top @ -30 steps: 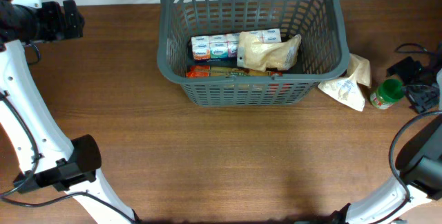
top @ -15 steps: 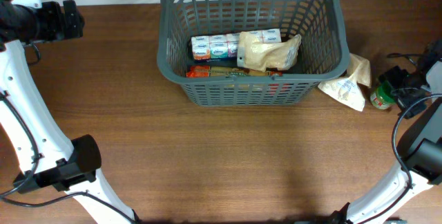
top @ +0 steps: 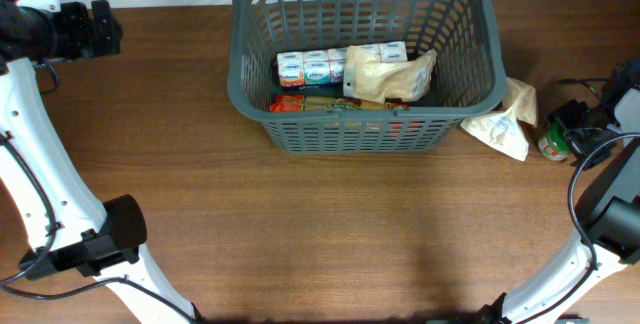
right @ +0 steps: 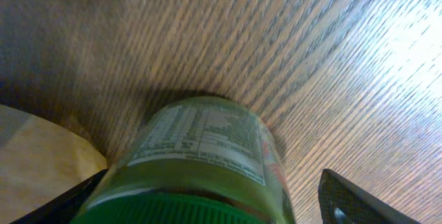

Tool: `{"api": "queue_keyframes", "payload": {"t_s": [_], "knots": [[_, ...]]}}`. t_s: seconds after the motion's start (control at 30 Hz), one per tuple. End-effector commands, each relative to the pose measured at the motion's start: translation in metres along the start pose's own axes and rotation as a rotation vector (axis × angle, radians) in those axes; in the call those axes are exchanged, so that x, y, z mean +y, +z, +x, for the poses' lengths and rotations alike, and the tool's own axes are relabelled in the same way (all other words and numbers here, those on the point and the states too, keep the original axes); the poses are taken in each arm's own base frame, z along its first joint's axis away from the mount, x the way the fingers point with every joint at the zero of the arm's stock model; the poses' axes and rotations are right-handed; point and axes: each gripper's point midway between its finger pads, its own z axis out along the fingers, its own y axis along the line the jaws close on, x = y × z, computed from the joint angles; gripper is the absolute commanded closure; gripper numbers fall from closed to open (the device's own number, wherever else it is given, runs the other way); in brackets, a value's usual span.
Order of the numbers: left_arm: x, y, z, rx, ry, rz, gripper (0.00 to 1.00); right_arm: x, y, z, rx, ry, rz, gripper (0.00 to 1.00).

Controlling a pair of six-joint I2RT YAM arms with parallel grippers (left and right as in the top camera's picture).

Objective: Pack container
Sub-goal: 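Lift the green jar into the basket and release it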

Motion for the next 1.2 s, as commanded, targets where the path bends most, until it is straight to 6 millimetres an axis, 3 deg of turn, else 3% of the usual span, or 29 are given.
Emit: {"api": "queue_keyframes", "payload": {"t_s": [0.0,0.03,0.13,0.23,0.33,0.5,0.6,0.63,0.73,0.83,0.9,0.97,1.0,1.07,1.1,1.17], "knots": [[0.001,-0.003,0.001,-0.003,-0.011,-0.005,0.01,-0.005,0.016,0.010,0.046,0.004,0.035,0.19],[0.001,-0.003,0.001,-0.003,-0.011,-0.005,0.01,-0.005,0.016,0.010,0.050,0.004,0.036,0.23],[0.001,-0.003,0.001,-0.003,-0.011,-0.005,0.01,-0.001,0.016,0.015,0.076,-0.040,0.005,0.24],[0.001,-0.003,0.001,-0.003,-0.011,-0.005,0.01,0.000,0.009,0.020,0.096,-0.060,-0.003,0.45],[0.001,-0.003,0.001,-0.003,-0.010,-0.005,0.01,0.005,-0.020,0.016,0.067,-0.063,-0.021,0.61],[0.001,-0.003,0.001,-0.003,-0.010,-0.005,0.01,0.030,-0.124,-0.005,-0.131,-0.114,-0.130,0.66],[0.001,-0.003,0.001,-0.003,-0.010,-0.005,0.01,0.056,-0.206,0.001,-0.292,-0.215,-0.242,0.67],[0.001,-0.003,0.001,-0.003,-0.011,-0.005,0.01,0.063,-0.223,0.005,-0.325,-0.244,-0.269,0.68],[0.001,-0.003,0.001,-0.003,-0.010,-0.005,0.01,0.106,-0.314,0.041,-0.504,-0.444,-0.436,0.72],[0.001,-0.003,0.001,-0.003,-0.010,-0.005,0.01,0.157,-0.374,0.103,-0.605,-0.700,-0.612,0.71],[0.001,-0.003,0.001,-0.003,-0.011,-0.005,0.01,0.183,-0.382,0.144,-0.586,-0.829,-0.681,0.73],[0.001,-0.003,0.001,-0.003,-0.011,-0.006,0.01,0.204,-0.377,0.181,-0.547,-0.950,-0.715,0.75],[0.001,-0.003,0.001,-0.003,-0.010,-0.005,0.01,0.219,-0.368,0.209,-0.516,-1.054,-0.724,0.76],[0.001,-0.003,0.001,-0.003,-0.011,-0.005,0.01,0.236,-0.354,0.238,-0.466,-1.134,-0.731,0.77],[0.001,-0.003,0.001,-0.003,-0.011,-0.005,0.01,0.251,-0.333,0.263,-0.402,-1.194,-0.726,0.79],[0.001,-0.003,0.001,-0.003,-0.011,-0.005,0.01,0.267,-0.302,0.290,-0.315,-1.252,-0.698,0.82]]}}
